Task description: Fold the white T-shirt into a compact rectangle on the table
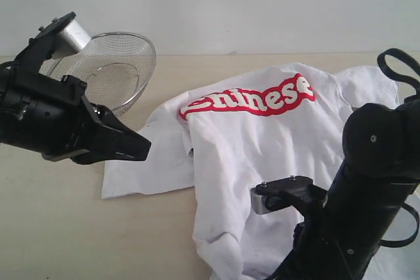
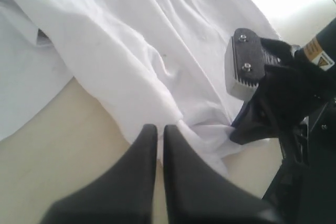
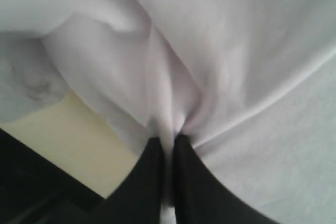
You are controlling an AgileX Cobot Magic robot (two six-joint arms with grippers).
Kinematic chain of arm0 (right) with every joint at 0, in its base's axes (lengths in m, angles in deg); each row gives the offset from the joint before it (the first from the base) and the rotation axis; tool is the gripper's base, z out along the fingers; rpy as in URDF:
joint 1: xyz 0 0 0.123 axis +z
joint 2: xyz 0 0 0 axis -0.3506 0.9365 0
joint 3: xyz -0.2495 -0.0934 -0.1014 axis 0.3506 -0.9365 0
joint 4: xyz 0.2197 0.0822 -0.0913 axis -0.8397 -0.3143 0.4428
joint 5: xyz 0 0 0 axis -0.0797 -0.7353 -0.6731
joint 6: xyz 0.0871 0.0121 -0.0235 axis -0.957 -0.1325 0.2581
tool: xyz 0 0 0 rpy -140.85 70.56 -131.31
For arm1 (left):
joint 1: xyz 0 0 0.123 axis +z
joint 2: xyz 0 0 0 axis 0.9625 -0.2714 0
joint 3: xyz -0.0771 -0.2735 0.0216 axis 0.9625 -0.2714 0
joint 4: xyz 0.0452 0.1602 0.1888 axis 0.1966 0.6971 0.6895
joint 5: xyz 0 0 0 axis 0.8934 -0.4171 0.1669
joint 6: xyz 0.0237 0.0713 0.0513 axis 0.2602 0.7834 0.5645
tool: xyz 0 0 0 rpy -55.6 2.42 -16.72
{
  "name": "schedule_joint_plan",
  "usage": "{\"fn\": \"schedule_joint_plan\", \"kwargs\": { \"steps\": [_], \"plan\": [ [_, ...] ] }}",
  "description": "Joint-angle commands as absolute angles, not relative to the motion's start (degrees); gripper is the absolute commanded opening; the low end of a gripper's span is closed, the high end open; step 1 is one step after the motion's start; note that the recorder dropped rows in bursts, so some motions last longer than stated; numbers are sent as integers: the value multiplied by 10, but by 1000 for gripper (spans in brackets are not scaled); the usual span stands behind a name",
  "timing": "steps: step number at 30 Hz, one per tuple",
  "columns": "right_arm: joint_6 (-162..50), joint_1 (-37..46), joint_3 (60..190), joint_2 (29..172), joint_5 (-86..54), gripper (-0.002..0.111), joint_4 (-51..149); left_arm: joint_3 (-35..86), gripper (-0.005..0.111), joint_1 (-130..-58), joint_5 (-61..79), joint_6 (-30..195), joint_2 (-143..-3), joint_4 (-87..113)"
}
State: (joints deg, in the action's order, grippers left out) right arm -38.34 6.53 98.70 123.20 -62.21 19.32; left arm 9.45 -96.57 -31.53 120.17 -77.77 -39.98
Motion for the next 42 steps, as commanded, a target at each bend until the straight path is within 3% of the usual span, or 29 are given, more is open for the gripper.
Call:
{"fn": "schedule_joint_plan", "kwargs": {
  "steps": [1, 6, 8, 9, 10, 12, 13, 16, 23, 29, 36, 42],
  "plan": [
    [-380, 116, 982, 1226, -635, 0, 196, 102, 5, -968, -325, 1197, -773, -397],
    [-362, 122, 982, 1226, -678, 1, 201, 102, 5, -968, -328, 1197, -773, -395],
    [-350, 122, 982, 1226, -687, 13, 201, 102, 5, -968, -328, 1197, -773, -395],
    [-346, 122, 982, 1226, -696, 29, 201, 102, 5, -968, -328, 1197, -773, -395],
    [-346, 122, 982, 1226, -698, 52, 201, 102, 5, -968, -328, 1197, -773, -392],
    [-352, 122, 982, 1226, -699, 66, 201, 102, 5, -968, -328, 1197, -773, -389],
    [-354, 122, 982, 1225, -699, 62, 201, 102, 5, -968, -328, 1191, -773, -381],
    [-371, 120, 988, 1204, -650, 35, 198, 102, 5, -968, -330, 1161, -775, -334],
    [-449, 120, 1053, 1123, -621, -1, 241, 102, 5, -968, -331, 1140, -830, -295],
    [-720, 91, 1127, 1093, -646, 0, 583, 127, 5, -968, -324, 1150, -911, -290],
    [-615, -96, 1232, 1166, -598, 0, 513, 184, 5, -968, -297, 1154, -989, -291],
    [-543, -234, 1361, 1310, -590, 0, 445, 216, 5, -968, -280, 1154, -1022, -292]
  ]
}}
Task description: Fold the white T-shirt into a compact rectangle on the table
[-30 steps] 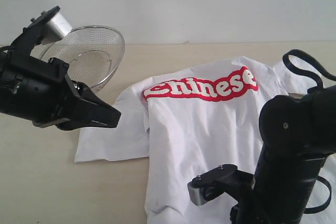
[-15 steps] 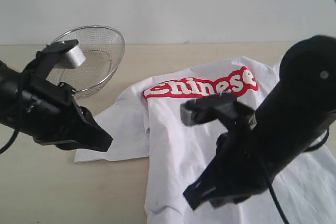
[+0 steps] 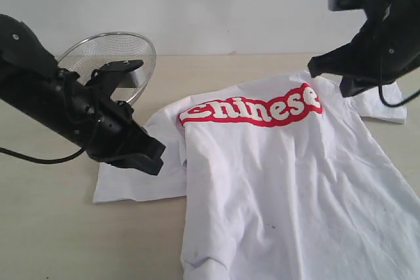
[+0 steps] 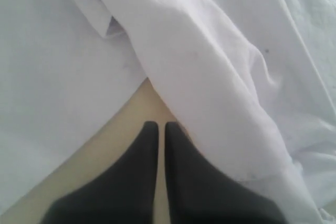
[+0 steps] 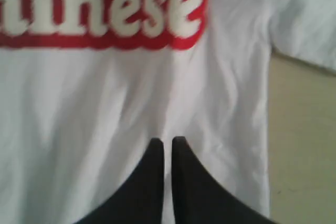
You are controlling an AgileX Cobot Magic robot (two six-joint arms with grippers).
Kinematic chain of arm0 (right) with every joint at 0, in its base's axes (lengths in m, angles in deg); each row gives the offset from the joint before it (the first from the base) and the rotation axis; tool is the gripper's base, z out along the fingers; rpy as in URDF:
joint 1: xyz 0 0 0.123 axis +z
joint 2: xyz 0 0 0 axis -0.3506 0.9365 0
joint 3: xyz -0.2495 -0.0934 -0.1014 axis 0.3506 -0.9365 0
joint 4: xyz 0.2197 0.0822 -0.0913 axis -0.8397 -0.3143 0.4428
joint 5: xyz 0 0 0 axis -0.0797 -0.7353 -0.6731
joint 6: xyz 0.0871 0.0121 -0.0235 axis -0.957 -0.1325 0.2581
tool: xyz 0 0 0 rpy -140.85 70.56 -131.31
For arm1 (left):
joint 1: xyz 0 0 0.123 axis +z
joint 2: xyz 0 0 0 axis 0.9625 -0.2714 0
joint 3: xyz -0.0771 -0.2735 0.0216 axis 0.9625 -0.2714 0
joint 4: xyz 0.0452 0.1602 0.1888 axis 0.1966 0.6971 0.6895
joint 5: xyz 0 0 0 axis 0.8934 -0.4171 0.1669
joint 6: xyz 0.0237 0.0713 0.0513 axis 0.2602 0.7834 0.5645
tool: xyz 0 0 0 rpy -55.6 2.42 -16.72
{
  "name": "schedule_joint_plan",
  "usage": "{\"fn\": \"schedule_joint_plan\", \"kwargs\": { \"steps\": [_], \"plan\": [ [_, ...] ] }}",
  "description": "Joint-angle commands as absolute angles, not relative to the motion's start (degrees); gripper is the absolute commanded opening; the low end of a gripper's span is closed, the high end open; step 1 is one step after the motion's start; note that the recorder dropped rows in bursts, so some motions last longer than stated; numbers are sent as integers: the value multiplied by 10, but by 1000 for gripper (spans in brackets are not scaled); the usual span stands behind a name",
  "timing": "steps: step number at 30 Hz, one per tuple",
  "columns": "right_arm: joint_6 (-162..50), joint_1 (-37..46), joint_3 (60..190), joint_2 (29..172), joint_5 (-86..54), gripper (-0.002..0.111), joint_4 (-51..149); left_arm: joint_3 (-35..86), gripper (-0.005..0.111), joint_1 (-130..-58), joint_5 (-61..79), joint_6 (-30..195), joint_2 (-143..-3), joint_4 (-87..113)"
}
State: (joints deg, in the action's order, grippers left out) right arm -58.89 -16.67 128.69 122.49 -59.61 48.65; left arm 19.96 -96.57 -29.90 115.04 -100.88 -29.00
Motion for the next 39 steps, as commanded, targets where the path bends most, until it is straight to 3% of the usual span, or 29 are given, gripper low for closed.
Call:
{"fn": "schedule_joint_plan", "kwargs": {
  "steps": [1, 9, 19, 30, 39],
  "plan": [
    [-532, -247, 1387, 1334, -586, 0, 430, 216, 5, -968, -272, 1154, -1023, -292],
    [-479, -260, 1553, 1502, -619, 0, 374, 222, 5, -968, -228, 1154, -1036, -290],
    [-432, -240, 1557, 1531, -622, 0, 345, 284, 5, -983, -211, 1299, -1046, -474],
    [-432, -240, 1552, 1532, -659, 0, 350, 456, 5, -1009, -239, 1287, -1227, -473],
    [-426, -240, 1552, 1532, -672, 0, 357, 500, 5, -1009, -234, 1276, -1302, -444]
  ]
}}
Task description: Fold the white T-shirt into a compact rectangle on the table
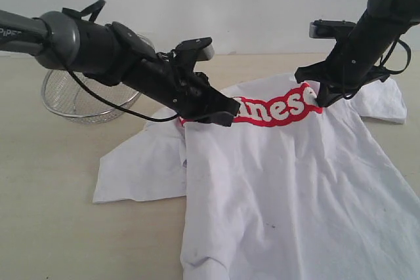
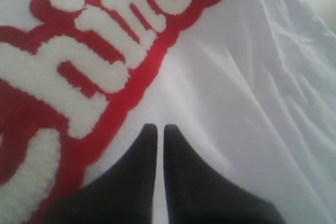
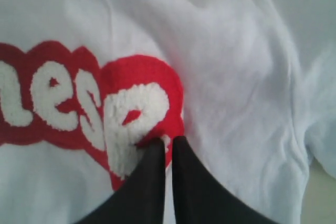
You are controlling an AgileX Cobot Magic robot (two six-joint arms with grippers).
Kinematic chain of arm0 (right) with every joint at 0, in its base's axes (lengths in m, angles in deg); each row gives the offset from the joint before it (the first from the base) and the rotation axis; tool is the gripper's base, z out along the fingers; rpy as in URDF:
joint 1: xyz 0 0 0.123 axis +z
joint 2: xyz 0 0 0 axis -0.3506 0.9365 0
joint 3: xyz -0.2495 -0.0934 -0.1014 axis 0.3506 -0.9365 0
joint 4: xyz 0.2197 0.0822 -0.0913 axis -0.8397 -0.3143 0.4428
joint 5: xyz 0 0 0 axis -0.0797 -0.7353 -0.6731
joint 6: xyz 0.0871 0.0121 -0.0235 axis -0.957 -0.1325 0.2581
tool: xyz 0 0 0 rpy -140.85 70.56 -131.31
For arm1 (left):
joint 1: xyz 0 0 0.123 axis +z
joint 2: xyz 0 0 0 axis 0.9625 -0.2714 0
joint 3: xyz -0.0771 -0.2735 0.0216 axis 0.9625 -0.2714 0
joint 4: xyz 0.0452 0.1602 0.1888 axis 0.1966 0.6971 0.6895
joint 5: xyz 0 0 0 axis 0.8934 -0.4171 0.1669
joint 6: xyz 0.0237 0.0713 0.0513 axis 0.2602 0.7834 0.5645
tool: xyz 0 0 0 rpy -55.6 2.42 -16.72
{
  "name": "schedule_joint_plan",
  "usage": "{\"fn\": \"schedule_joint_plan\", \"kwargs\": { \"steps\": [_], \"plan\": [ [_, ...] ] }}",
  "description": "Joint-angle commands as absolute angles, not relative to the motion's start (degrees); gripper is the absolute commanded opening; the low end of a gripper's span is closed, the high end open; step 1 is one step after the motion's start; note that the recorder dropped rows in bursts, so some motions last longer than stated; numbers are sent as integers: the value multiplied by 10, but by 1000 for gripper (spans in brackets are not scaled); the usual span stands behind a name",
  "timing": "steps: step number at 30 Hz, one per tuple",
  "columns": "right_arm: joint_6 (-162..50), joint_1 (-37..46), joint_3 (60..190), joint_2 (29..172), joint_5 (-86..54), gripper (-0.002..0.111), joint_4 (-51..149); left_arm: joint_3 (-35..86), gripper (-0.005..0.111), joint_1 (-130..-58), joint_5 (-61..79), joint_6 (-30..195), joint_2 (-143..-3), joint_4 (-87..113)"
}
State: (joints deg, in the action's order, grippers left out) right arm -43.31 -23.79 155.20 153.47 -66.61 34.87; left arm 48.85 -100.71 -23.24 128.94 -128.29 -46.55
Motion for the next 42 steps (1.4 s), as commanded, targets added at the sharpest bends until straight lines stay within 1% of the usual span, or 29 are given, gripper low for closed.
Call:
{"fn": "schedule_joint_plan", "kwargs": {
  "steps": [1, 6, 16, 21, 26, 36, 42],
  "plan": [
    [-426, -240, 1552, 1532, -674, 0, 357, 501, 5, -1009, -234, 1262, -1308, -430],
    [-426, -240, 1552, 1532, -684, 0, 357, 501, 5, -1009, -249, 1193, -1325, -338],
    [-426, -240, 1552, 1532, -743, 0, 374, 501, 5, -1009, -326, 1137, -1339, -251],
    [-427, -240, 1505, 1532, -742, 0, 377, 501, 5, -1009, -365, 1135, -1339, -237],
    [-429, -240, 1456, 1532, -739, 0, 386, 501, 5, -1009, -374, 1129, -1339, -220],
    [-458, -240, 1385, 1530, -798, 0, 454, 501, 5, -1009, -396, 1122, -1339, -209],
    [-456, -240, 1366, 1465, -806, 0, 455, 500, 5, -1009, -421, 1118, -1321, -186]
  ]
}}
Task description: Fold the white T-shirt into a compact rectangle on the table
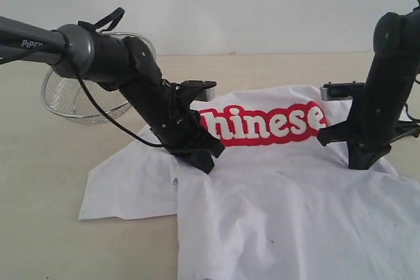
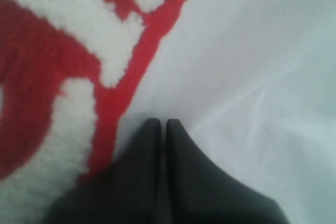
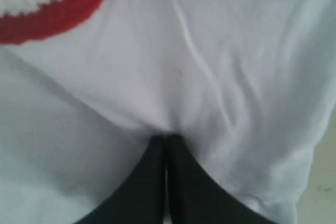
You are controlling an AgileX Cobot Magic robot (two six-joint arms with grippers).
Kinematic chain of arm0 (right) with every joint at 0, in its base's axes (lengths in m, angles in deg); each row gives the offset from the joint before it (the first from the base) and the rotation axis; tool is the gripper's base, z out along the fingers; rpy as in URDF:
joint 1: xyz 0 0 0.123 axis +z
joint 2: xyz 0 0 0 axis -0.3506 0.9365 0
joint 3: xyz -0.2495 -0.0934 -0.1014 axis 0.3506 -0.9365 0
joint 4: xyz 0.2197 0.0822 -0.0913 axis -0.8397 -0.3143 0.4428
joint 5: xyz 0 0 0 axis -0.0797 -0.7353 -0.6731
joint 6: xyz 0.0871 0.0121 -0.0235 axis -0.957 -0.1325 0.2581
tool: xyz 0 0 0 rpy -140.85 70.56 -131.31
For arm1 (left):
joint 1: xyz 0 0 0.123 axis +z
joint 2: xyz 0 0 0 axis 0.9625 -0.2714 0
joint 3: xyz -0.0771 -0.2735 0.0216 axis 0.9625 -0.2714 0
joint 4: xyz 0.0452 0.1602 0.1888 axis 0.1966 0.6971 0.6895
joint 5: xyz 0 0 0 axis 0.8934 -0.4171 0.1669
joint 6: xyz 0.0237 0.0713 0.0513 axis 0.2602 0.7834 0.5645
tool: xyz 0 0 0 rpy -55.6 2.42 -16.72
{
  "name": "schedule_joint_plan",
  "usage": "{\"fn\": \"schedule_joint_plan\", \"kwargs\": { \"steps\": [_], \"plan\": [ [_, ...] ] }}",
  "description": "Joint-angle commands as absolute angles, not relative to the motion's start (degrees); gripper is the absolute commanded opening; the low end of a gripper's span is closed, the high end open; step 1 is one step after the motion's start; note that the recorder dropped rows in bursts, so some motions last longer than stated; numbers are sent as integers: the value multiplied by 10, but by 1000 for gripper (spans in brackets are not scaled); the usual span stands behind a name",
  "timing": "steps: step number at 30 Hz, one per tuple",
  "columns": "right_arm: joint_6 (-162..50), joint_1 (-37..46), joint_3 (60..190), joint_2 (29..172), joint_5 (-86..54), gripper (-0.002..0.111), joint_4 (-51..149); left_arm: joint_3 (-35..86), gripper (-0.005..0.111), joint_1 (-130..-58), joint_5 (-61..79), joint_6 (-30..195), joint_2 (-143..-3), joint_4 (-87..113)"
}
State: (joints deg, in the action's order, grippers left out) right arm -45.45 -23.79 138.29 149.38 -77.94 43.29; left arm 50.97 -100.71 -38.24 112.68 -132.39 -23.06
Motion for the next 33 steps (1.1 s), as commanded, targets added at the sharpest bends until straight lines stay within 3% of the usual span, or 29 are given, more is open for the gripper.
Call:
{"fn": "schedule_joint_plan", "kwargs": {
  "steps": [1, 7, 14, 17, 20, 21, 24, 33],
  "plan": [
    [-456, -240, 1366, 1450, -807, 0, 454, 500, 5, -1008, -428, 1116, -1316, -186],
    [-456, -240, 1366, 1412, -831, 0, 452, 465, 5, -1008, -441, 1136, -1309, -228],
    [-355, -240, 1392, 1419, -602, 0, 233, 452, 5, -1005, -413, 1212, -1238, -328],
    [-336, -240, 1460, 1442, -631, 13, 235, 469, 5, -991, -413, 1193, -1201, -316],
    [-292, -240, 1544, 1471, -661, 48, 235, 470, 5, -974, -385, 1178, -1181, -280],
    [-273, -240, 1571, 1482, -672, 54, 236, 470, 5, -967, -380, 1166, -1181, -259],
    [-171, -240, 1637, 1527, -736, 54, 236, 470, 5, -941, -379, 1160, -1201, -244],
    [-79, -240, 1653, 1551, -787, 54, 263, 470, 5, -928, -383, 1160, -1215, -245]
  ]
}}
